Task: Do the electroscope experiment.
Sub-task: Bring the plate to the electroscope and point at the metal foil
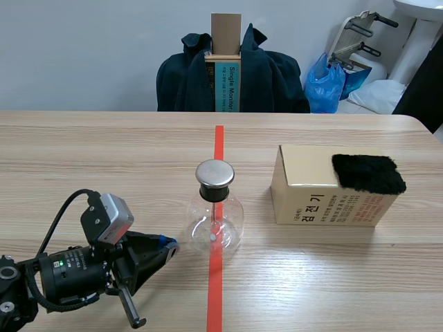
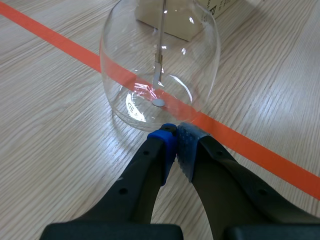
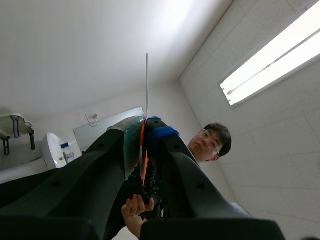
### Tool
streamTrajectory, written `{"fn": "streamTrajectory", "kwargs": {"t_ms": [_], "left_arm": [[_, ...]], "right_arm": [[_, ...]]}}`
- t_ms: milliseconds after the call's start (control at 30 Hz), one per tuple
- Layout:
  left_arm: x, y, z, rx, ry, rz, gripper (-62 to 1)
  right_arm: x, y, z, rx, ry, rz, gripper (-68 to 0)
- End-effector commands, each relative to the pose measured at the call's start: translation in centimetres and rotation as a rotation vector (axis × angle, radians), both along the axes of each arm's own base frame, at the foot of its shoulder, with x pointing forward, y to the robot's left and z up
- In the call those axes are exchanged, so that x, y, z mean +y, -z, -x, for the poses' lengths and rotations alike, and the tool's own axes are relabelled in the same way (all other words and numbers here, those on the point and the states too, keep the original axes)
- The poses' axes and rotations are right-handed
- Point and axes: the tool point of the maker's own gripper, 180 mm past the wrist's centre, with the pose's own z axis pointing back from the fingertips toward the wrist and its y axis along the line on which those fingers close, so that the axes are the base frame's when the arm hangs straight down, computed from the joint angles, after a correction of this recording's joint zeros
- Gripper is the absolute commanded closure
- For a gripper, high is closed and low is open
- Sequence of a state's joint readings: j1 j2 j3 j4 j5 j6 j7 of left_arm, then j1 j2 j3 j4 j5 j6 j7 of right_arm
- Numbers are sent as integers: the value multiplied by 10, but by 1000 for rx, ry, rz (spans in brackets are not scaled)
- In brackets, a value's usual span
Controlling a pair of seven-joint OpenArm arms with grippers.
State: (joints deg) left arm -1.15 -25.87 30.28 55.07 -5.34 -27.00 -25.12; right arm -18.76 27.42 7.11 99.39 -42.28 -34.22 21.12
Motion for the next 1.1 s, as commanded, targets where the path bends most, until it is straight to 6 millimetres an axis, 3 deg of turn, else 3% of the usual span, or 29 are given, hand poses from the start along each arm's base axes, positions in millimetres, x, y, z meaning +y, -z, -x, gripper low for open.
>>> {"fn": "streamTrajectory", "kwargs": {"t_ms": [0, 133, 300, 567, 700, 833, 1067], "left_arm": [[-1, -13, -12, -48, -20, 23, -27], [-1, -13, -15, -58, -35, 18, -27], [0, -13, -15, -59, -39, 12, -27], [0, -12, -15, -57, -39, 9, -27], [0, -12, -15, -57, -40, 10, -27], [0, -12, -15, -57, -40, 10, -27], [0, -12, -15, -57, -40, 10, -27]], "right_arm": [[4, -8, 3, -39, 5, 8, -8], [21, 6, 4, -19, 8, 10, -8], [61, 33, 3, 33, -39, 25, -8], [125, 107, 10, 207, -231, 138, -8], [140, 148, 20, 303, -312, 199, -8], [147, 174, 30, 367, -380, 228, -8], [155, 188, 41, 399, -448, 256, -8]]}}
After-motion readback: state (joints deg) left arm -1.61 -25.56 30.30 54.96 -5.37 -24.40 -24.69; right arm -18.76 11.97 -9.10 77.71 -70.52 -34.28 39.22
